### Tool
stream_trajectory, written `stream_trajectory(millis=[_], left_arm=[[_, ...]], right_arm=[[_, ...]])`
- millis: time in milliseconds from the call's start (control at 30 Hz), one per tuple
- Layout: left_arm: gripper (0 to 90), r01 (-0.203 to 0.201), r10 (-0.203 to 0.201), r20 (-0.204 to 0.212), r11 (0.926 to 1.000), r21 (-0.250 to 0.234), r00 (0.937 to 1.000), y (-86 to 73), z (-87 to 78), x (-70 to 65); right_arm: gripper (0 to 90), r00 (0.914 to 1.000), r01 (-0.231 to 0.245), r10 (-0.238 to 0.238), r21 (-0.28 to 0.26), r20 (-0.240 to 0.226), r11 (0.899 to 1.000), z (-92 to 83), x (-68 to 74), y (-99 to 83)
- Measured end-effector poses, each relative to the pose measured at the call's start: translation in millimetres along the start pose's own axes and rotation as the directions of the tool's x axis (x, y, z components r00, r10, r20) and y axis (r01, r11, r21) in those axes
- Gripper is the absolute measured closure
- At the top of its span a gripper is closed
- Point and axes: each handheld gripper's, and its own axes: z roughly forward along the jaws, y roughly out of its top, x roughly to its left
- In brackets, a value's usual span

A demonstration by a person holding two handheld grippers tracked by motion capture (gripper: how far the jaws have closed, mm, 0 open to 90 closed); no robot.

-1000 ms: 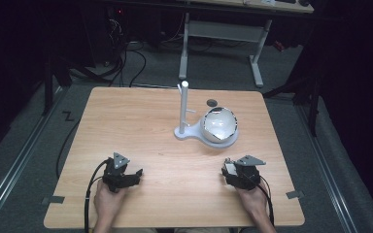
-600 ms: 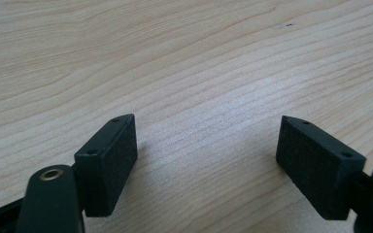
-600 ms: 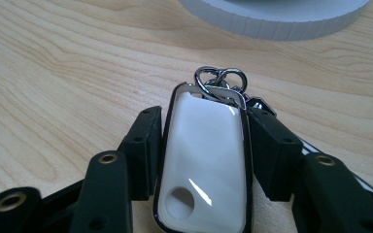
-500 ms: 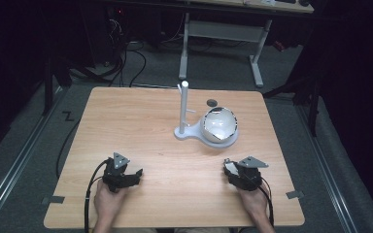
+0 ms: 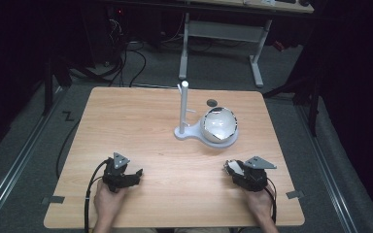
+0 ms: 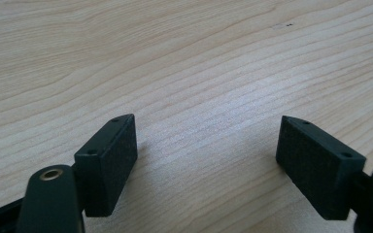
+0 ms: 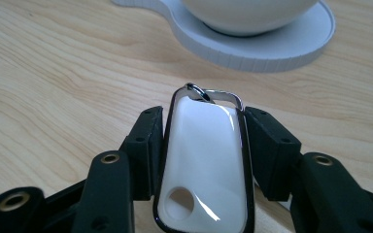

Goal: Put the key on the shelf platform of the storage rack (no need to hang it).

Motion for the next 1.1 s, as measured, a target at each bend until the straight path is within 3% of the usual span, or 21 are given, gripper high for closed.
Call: stream_trajectory(millis=[367, 633, 1100], left_arm=[[23.1, 0.0, 0.0, 0.0, 1.0, 0.0, 1.0, 0.0, 0.0, 0.1], [23.1, 0.0, 0.0, 0.001, 1.0, 0.0, 1.0, 0.0, 0.0, 0.2], [23.1, 0.0, 0.0, 0.001, 1.0, 0.0, 1.0, 0.0, 0.0, 0.2]], right_arm=[[51.5, 0.9996, -0.013, 0.012, -0.057, -0.025, 0.998, -24.2, -4.6, 14.1], [51.6, 0.9988, 0.008, -0.012, -0.084, -0.047, 0.996, -40.9, -5.1, 27.9], [51.8, 0.996, 0.017, -0.028, -0.13, -0.085, 0.991, -53.3, -5.4, 47.6]])
